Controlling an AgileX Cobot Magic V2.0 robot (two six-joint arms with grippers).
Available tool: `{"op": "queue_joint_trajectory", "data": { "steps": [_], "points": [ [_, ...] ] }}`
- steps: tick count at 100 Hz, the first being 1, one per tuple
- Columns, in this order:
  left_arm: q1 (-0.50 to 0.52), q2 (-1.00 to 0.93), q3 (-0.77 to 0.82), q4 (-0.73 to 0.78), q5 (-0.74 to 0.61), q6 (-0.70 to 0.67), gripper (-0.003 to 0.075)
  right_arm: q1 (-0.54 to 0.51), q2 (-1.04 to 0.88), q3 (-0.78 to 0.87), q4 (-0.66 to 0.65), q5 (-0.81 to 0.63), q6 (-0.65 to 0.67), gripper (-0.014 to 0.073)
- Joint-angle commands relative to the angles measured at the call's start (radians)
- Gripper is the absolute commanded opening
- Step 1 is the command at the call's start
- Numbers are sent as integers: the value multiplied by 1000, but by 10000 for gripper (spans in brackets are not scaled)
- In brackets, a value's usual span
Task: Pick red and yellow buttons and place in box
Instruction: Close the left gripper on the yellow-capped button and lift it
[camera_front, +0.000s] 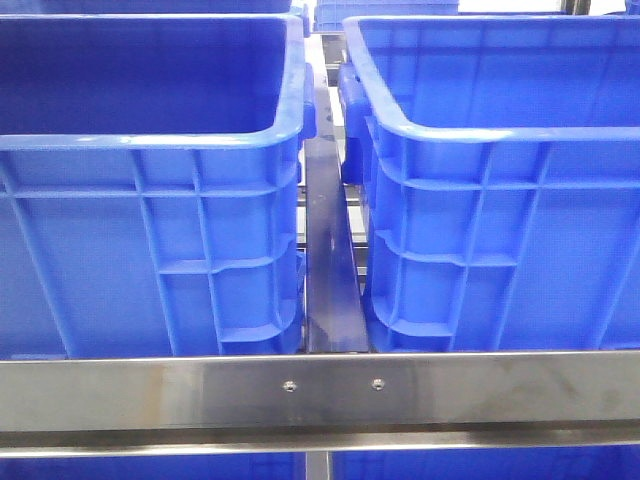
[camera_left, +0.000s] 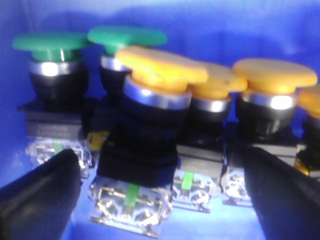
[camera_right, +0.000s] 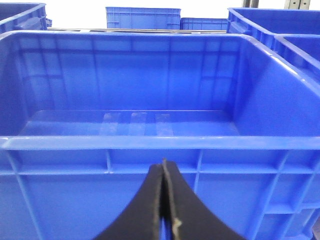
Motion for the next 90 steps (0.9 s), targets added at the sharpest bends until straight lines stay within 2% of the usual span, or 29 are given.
{"op": "queue_joint_trajectory", "data": {
  "steps": [1,17,23,31,56,90],
  "points": [
    [-3,-47,-32,18,-30,-1,471,-7,-23,-19,-10,-87,-7,-67],
    [-3,-47,-32,34,-30,-1,249,-7,-23,-19,-10,-87,-7,-67],
    [-3,-51,-32,34,-35,-1,185,-7,-23,-19,-10,-87,-7,-67],
    [-3,-64,-32,34,-51,-1,140,-7,-23,-19,-10,-87,-7,-67],
    [-5,-183,-25,-49,-84,15,133,-7,-23,-19,-10,-87,-7,-67],
    [-81,-372,52,-403,-68,314,133,-7,-23,-19,-10,-87,-7,-67]
  ]
}}
